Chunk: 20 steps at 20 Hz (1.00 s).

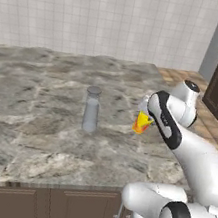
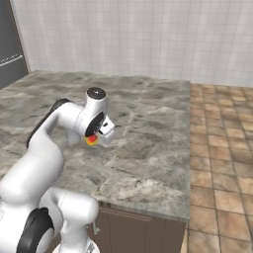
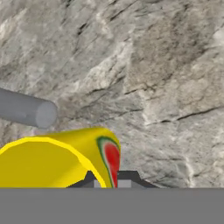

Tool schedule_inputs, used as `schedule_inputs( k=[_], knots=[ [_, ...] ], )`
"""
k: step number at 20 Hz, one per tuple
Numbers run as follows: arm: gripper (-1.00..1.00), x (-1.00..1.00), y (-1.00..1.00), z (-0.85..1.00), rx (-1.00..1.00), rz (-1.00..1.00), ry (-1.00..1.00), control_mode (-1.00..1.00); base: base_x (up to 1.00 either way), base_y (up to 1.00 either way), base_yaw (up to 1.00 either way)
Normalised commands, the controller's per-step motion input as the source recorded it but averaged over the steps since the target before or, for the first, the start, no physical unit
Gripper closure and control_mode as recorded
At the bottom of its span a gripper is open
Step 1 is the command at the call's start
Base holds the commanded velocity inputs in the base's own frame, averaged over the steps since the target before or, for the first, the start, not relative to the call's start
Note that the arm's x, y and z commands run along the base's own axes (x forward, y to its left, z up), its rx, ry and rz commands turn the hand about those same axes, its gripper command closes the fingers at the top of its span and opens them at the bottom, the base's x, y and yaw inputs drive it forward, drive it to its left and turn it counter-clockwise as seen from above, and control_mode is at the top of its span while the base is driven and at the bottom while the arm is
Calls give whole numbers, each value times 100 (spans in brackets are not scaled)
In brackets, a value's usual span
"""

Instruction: Place the pitcher and cup on the dining counter for serving.

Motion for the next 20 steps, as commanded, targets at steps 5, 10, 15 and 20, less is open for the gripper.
schedule_inputs(
  k=[5, 10, 15, 20],
  knots=[
    [100, 66, 31, -30, 0, -6, 10, -100, 0, 0, 0],
    [100, 56, 21, -12, 0, -6, 12, -100, 0, 0, 0],
    [100, 40, 7, -29, 0, -5, 15, -100, 0, 0, 0],
    [100, 13, 0, -66, -1, -4, 14, -100, 0, 0, 0]
  ],
)
